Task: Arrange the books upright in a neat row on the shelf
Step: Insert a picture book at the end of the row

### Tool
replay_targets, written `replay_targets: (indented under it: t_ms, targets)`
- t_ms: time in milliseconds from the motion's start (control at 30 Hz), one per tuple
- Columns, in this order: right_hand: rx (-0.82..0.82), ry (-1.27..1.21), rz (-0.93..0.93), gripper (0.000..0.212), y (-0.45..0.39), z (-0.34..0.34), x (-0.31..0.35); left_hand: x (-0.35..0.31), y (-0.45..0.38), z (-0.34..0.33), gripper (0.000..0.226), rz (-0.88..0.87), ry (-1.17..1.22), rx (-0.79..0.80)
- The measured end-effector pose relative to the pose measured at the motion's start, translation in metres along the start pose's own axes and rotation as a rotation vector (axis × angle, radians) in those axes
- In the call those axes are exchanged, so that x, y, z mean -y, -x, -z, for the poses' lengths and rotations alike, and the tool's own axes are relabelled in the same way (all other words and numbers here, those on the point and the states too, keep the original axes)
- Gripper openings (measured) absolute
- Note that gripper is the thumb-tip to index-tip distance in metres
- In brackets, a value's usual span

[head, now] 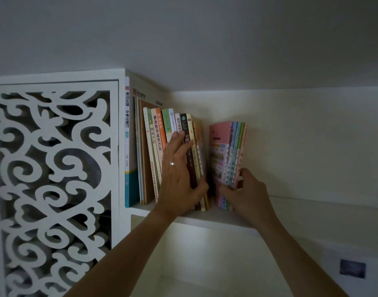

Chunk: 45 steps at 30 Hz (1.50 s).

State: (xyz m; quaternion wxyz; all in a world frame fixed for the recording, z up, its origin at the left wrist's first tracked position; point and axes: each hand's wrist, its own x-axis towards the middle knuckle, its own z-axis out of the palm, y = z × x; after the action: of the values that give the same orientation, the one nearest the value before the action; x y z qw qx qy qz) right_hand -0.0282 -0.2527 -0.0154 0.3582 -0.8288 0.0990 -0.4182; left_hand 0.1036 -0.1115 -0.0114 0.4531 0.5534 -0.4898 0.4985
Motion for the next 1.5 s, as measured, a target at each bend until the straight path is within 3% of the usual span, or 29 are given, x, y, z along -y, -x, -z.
replay_targets:
  t_ms: [233, 367, 433, 567, 700, 767, 967, 1300, 1500]
  targets:
    - [0.017, -0.015, 0.030, 0.051, 0.0011, 0.0009, -0.0023, -0.0006, -0.0004, 0.0015, 0.081, 0.006, -0.051, 0.019]
    - [0.050, -0.039, 0.035, 0.048, 0.0015, 0.0034, -0.0029, -0.0007, 0.0018, 0.0025, 0.043, -0.033, -0.157, 0.088]
    - [0.066, -0.075, 0.035, 0.045, 0.0021, 0.0040, -0.0025, -0.0015, 0.0044, 0.0019, 0.036, -0.040, -0.199, 0.099]
    - [0.090, -0.082, 0.047, 0.044, 0.0024, 0.0042, -0.0023, -0.0028, 0.0049, -0.0005, 0.043, -0.004, -0.268, 0.093]
    - [0.095, -0.100, 0.055, 0.040, 0.0034, 0.0046, -0.0006, -0.0006, 0.0044, -0.0044, 0.082, 0.009, -0.354, 0.083]
    - [0.071, -0.078, 0.037, 0.037, 0.0029, 0.0034, 0.0000, 0.0010, 0.0049, -0.0063, 0.090, 0.013, -0.367, 0.069]
    - [-0.124, -0.050, 0.015, 0.036, 0.0008, 0.0015, -0.0067, -0.0014, 0.0047, -0.0057, 0.088, 0.026, -0.328, 0.050]
    - [0.027, -0.096, 0.010, 0.036, 0.0026, 0.0055, -0.0039, -0.0016, 0.0064, -0.0045, 0.042, 0.018, -0.387, 0.101]
    - [0.070, -0.090, 0.043, 0.033, 0.0034, 0.0064, -0.0010, -0.0033, 0.0042, -0.0042, 0.057, 0.036, -0.398, 0.113]
